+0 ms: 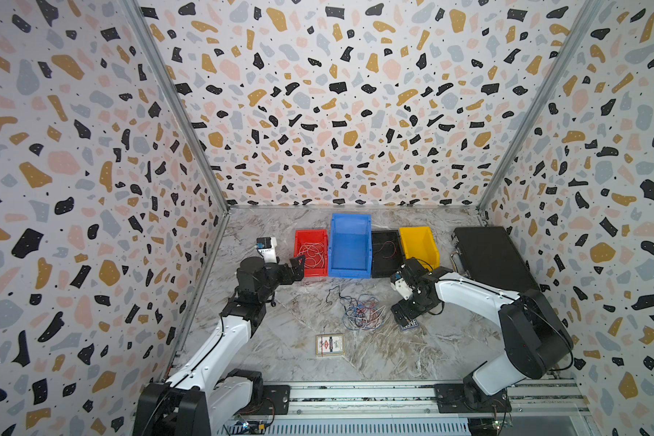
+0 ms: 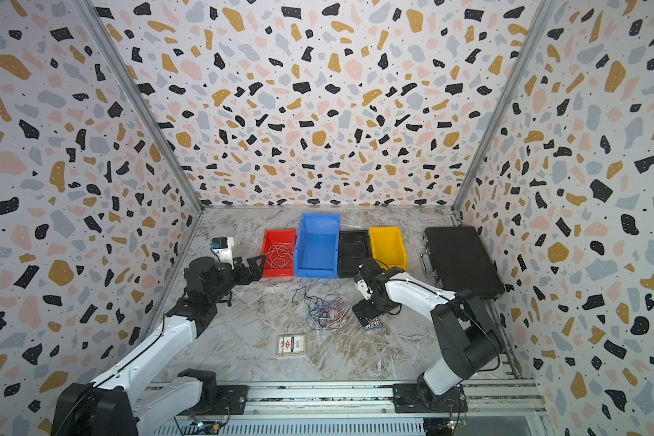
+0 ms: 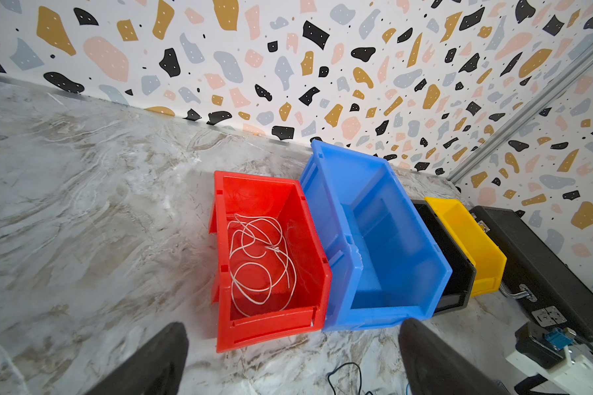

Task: Untangle and sort cables by color
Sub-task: Pick up the distractor from the center of the board.

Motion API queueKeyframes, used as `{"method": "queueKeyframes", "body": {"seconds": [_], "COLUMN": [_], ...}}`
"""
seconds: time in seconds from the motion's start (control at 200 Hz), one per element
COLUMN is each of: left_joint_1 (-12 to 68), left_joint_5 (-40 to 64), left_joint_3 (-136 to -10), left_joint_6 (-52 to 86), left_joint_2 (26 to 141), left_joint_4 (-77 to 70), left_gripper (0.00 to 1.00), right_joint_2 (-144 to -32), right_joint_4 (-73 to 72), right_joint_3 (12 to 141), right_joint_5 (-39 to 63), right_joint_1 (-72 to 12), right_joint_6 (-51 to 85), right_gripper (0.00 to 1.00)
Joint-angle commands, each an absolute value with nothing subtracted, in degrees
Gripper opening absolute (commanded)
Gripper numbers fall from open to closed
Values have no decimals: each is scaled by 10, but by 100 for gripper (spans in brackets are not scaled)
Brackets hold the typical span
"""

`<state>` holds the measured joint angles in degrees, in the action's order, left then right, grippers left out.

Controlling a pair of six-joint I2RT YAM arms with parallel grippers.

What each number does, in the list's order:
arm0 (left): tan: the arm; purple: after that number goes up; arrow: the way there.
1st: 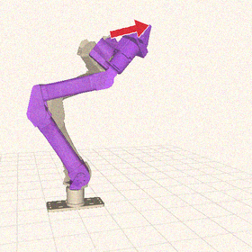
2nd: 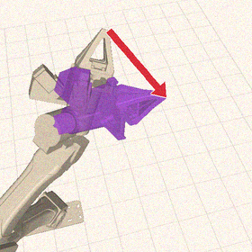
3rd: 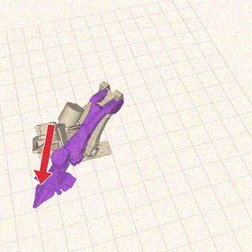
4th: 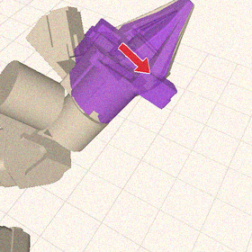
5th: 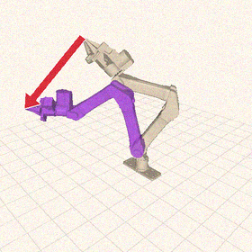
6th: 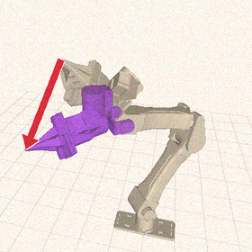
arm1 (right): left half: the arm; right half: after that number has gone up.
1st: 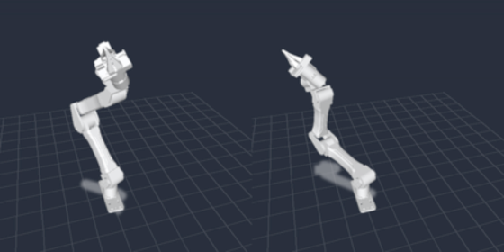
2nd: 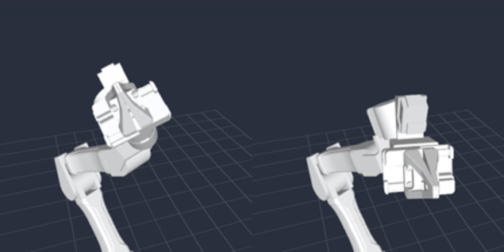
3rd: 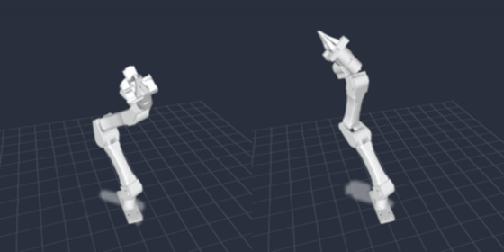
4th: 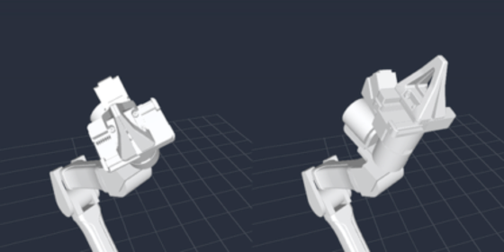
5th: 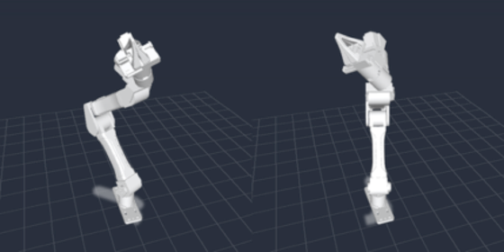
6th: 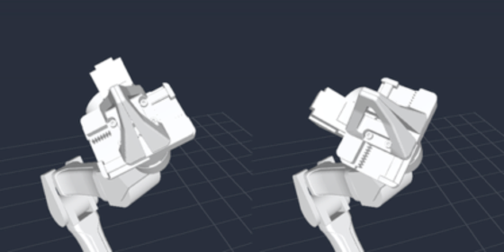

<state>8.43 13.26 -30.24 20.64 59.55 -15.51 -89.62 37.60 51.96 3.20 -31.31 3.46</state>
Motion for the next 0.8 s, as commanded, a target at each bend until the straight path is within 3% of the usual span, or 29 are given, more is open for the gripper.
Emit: {"method": "queueKeyframes", "body": {"seconds": [0.0,0.285,0.631,0.796], "left_joint_1": [85,85,85,85], "left_joint_5": [143,148,153,153], "left_joint_3": [-300,-301,-300,-297], "left_joint_6": [208,208,208,209], "left_joint_2": [589,587,579,573], "left_joint_4": [-175,-171,-166,-163], "left_gripper": [99,99,99,99], "right_joint_2": [-899,-942,-947,-921], "right_joint_4": [376,395,406,409], "right_joint_3": [534,552,544,532], "right_joint_5": [43,28,10,-12], "right_joint_1": [-315,-323,-329,-327], "right_joint_6": [51,68,85,88], "right_gripper": [100,97,68,65]}}
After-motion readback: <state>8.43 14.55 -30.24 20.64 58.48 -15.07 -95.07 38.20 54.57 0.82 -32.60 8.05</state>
